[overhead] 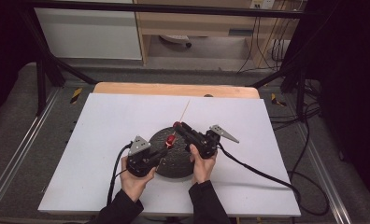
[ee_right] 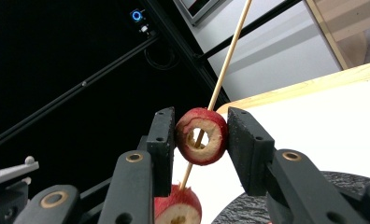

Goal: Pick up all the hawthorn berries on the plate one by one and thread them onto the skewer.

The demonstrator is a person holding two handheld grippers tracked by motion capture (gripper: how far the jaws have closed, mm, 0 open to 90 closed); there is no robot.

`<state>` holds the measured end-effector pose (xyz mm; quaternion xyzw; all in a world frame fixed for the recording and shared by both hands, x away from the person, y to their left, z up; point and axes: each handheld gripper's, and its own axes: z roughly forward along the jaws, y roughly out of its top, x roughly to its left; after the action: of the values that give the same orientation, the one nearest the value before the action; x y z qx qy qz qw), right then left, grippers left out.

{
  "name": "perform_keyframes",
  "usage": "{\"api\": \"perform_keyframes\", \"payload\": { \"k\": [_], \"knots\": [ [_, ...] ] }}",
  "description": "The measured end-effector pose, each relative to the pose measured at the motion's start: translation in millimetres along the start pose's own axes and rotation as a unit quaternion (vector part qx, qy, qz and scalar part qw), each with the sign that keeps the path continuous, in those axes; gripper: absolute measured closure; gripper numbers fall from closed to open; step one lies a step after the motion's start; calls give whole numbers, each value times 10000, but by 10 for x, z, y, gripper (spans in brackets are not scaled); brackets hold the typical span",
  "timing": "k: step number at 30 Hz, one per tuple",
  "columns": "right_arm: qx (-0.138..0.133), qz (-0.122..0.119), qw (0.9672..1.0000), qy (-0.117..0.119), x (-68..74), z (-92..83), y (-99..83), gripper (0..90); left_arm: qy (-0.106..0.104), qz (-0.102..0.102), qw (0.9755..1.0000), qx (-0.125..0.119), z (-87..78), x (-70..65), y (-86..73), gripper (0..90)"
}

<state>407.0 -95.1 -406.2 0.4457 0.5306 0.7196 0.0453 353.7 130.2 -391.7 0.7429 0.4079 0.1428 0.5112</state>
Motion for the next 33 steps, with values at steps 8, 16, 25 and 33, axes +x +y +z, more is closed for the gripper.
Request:
{"api": "perform_keyframes", "payload": {
  "k": [8,16,25,33],
  "knots": [
    [80,-25,10000,-9,15,-9,-42,634,35,47,10000,-11,32,16,19,884],
    [258,-77,9996,12,-1,-9,-30,576,-37,98,9999,23,25,43,-10,884],
    [546,-421,9974,-199,-74,-140,99,385,8,235,9996,153,-50,137,-67,884],
    [1431,-983,9833,-549,-200,-267,185,169,48,348,9988,338,-161,260,-151,884]
  ]
}}
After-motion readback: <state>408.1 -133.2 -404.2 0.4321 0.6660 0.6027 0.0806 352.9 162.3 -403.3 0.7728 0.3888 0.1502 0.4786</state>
